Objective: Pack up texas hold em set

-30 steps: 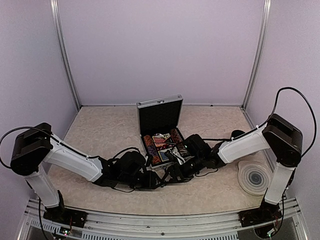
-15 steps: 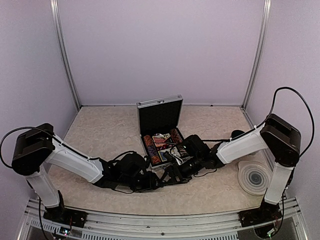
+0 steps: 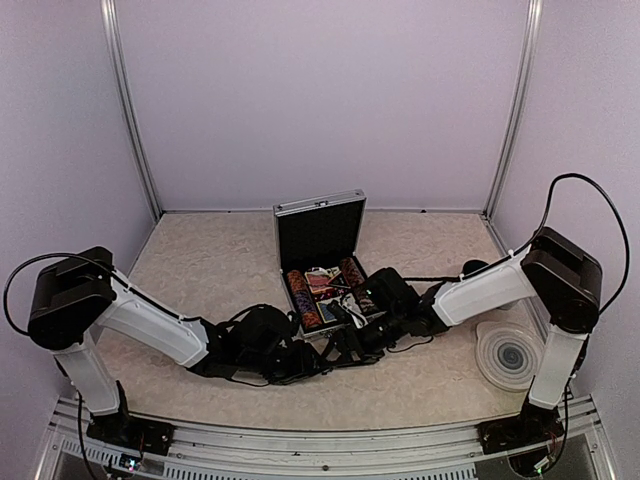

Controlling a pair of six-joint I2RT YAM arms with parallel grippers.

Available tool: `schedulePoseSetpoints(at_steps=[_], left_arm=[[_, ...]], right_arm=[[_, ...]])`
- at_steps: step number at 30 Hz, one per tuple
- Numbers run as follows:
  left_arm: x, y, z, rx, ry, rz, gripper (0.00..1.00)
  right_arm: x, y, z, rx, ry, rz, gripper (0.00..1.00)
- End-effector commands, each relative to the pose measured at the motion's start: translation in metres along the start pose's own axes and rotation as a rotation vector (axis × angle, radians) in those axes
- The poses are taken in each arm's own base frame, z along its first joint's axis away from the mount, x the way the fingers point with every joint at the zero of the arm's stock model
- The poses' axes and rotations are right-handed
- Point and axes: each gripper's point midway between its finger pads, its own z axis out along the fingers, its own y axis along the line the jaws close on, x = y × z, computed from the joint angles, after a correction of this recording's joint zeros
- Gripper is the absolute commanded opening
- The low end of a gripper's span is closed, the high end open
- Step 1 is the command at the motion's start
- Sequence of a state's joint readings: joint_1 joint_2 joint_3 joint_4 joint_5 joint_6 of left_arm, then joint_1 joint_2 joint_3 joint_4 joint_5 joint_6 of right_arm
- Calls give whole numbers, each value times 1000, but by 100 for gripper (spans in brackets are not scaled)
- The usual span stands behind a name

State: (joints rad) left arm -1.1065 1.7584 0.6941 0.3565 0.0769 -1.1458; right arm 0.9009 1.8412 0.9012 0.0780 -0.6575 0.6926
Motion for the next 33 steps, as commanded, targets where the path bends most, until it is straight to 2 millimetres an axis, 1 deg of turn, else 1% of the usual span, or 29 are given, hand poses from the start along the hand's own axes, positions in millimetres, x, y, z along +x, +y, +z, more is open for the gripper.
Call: schedulePoseSetpoints(at_steps=[1, 5, 10, 17, 23, 28, 33], left_arm=[[8, 33, 4, -93, 24, -49, 40], [5, 32, 4, -95, 15, -53, 40], [6, 31, 7, -89, 21, -52, 40], [6, 30, 11, -80, 26, -46, 40], [2, 25, 9, -63, 6, -42, 39], [-6, 15, 3, -41, -28, -23, 39], [-18, 1, -9, -25, -74, 4, 39]], right_arm=[[0, -8, 5, 44, 4, 0, 76], [-2, -6, 9, 27, 14, -3, 76], [-3, -2, 13, -1, 26, -7, 75], [-1, 10, 17, -57, 49, -24, 75], [-2, 26, 10, -117, 39, -30, 75], [-8, 46, -1, -166, 11, -53, 76], [-16, 63, -13, -205, -20, -84, 75]])
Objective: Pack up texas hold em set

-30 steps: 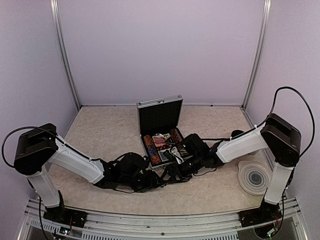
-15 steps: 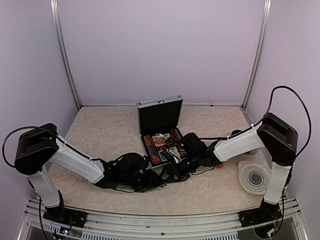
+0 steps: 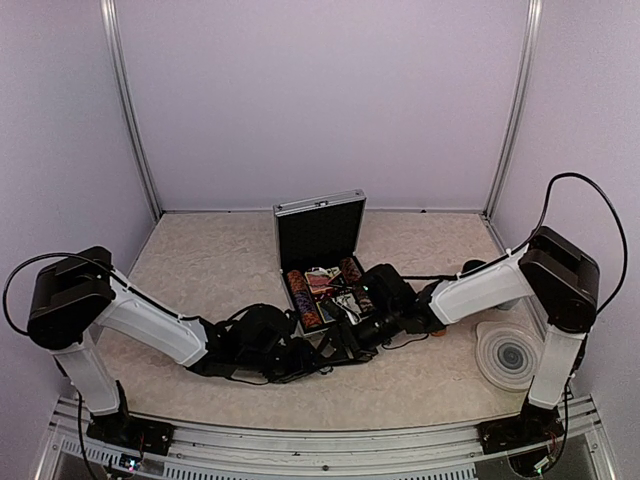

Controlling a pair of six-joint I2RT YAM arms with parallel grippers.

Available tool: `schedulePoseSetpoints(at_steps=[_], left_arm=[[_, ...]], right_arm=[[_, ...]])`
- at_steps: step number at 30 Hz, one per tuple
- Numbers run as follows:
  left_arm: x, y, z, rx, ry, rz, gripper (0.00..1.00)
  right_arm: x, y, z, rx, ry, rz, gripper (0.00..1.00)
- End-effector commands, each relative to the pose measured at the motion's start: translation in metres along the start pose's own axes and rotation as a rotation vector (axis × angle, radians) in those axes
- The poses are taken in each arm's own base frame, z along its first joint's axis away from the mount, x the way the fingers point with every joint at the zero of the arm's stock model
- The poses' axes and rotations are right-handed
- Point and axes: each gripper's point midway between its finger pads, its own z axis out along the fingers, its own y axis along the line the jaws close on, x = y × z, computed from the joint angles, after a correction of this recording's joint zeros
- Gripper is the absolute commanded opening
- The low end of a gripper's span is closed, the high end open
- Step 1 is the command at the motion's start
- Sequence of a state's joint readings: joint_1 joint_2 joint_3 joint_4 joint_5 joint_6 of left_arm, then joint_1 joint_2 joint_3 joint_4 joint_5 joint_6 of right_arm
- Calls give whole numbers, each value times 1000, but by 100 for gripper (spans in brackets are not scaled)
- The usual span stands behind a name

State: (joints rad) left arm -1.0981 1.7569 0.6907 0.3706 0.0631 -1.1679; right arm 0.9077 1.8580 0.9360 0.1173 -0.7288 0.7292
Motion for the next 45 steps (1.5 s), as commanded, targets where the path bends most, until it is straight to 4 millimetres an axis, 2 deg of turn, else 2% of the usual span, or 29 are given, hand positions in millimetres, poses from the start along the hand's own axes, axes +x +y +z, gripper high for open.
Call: schedulePoseSetpoints(at_steps=[1, 5, 11, 15, 23, 27, 33, 41, 45], left_arm=[[-14, -2, -10, -24, -58, 34, 39], [-18, -6, -17, -27, -80, 41, 39], [-15, 14, -20, -110, -82, 31, 39], [-5, 24, -12, -113, -37, -10, 36], [12, 22, 10, -73, 73, -57, 35], [16, 26, 18, -86, 96, -66, 34], [16, 27, 19, -80, 94, -72, 33], [5, 13, 9, -33, 38, -55, 33], [4, 18, 9, -63, 37, -44, 33]], right_arm=[[-10, 46, -14, -128, -34, -89, 76], [-11, 50, -19, -118, -46, -102, 76], [-7, 12, -25, 45, -60, -70, 76], [1, -9, -26, 70, -54, -25, 75], [5, -25, -15, 88, -24, 4, 75], [3, -25, -10, 78, -17, 7, 76], [6, -17, -3, 24, 5, 6, 76], [1, 15, -12, -113, -24, -33, 76], [-7, 29, -20, -136, -52, -60, 76]])
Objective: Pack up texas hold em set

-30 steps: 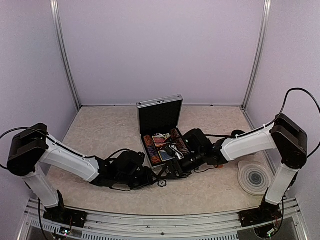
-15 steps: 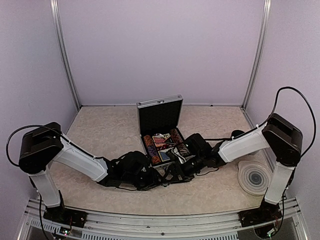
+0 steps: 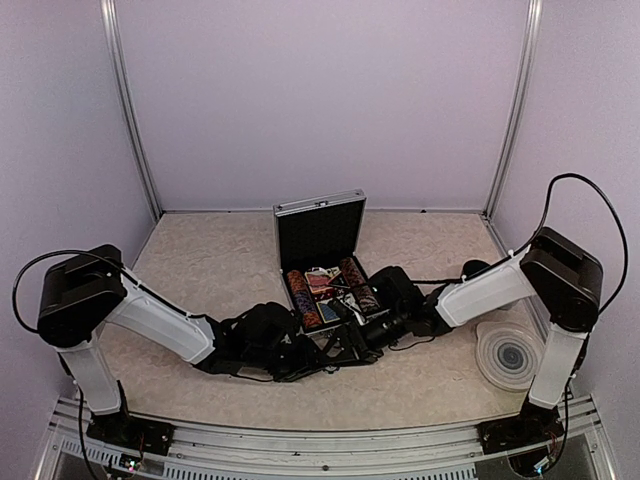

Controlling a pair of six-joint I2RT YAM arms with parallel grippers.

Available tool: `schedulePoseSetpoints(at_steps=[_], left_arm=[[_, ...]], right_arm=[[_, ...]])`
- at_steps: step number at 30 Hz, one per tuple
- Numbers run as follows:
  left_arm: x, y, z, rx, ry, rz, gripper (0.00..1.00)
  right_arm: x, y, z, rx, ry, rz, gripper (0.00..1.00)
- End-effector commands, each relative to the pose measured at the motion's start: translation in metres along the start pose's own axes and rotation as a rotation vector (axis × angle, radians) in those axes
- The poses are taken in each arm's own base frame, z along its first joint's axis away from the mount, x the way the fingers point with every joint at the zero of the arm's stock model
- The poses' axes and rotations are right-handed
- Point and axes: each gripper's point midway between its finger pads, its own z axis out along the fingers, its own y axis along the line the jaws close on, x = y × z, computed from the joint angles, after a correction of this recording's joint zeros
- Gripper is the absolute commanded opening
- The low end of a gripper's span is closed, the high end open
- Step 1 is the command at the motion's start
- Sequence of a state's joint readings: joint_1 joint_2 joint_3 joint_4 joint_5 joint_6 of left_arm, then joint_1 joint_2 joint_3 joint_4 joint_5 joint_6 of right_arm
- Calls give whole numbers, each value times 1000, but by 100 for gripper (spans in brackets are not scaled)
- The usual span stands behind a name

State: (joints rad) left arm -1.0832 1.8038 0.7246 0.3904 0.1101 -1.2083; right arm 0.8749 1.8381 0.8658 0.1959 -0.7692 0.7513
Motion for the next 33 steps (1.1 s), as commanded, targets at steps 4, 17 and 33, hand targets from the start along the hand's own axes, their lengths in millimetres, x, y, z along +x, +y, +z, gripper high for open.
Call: schedulePoseSetpoints(at_steps=[4, 17, 33], left_arm=[[7, 32, -3, -116, 5, -7, 33], [7, 34, -2, -145, -4, 11, 33], [9, 40, -4, -148, -3, 20, 33]], right_arm=[[-16, 7, -13, 114, -43, -65, 76], [4, -34, 8, 225, 43, -10, 77], [3, 48, 3, -100, 46, -20, 77]])
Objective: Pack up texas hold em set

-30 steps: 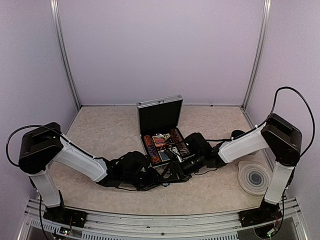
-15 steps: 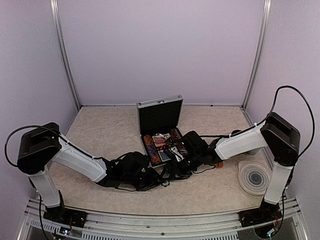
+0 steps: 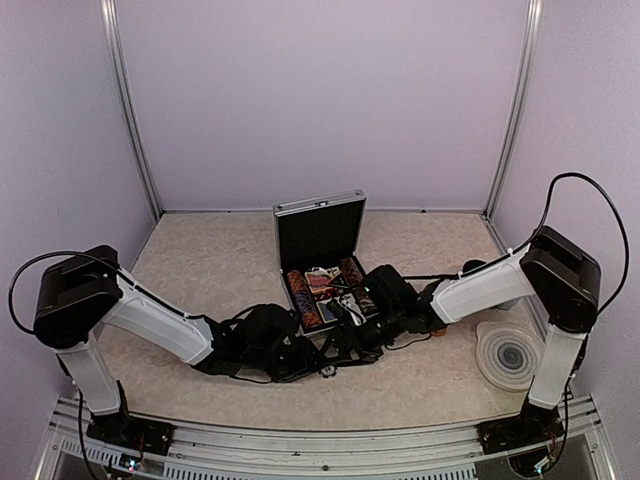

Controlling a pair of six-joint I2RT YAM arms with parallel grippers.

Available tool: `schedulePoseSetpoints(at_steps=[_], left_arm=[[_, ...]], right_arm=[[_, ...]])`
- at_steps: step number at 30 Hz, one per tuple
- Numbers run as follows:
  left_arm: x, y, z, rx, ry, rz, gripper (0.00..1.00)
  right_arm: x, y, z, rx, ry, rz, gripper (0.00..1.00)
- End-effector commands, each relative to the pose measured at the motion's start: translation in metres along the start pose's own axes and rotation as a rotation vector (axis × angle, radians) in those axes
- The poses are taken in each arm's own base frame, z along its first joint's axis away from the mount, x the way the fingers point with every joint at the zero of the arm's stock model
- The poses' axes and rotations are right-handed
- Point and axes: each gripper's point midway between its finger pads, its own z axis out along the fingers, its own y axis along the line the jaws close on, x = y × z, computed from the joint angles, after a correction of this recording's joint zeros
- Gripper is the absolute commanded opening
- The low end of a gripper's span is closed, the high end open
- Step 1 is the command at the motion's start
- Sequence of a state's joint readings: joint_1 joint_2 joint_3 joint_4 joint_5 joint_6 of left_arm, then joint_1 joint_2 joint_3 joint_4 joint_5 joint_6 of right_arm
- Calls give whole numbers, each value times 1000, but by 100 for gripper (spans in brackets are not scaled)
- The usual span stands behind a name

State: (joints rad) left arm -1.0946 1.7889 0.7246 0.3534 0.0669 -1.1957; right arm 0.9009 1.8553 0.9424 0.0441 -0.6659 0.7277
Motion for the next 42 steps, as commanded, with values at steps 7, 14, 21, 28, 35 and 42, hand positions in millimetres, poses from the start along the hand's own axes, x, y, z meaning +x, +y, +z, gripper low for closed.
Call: schedulePoseSetpoints(at_steps=[7, 14, 21, 28, 35, 42], left_arm=[[12, 40, -8, -112, 5, -3, 33], [16, 42, -11, -107, 11, -6, 32], [22, 39, -30, -153, 12, 39, 41], [-7, 29, -64, -138, -134, 27, 80], [-30, 27, -98, -198, -249, 48, 93], [-35, 30, -120, -186, -312, 20, 99]], right_arm=[[7, 77, -20, -328, 29, -28, 77], [5, 51, -18, -164, 18, -46, 77], [14, -11, -37, 301, 52, -372, 80], [40, -35, -34, 482, 97, -583, 82], [53, -26, -11, 585, 150, -696, 83], [61, -30, 11, 658, 228, -752, 83]])
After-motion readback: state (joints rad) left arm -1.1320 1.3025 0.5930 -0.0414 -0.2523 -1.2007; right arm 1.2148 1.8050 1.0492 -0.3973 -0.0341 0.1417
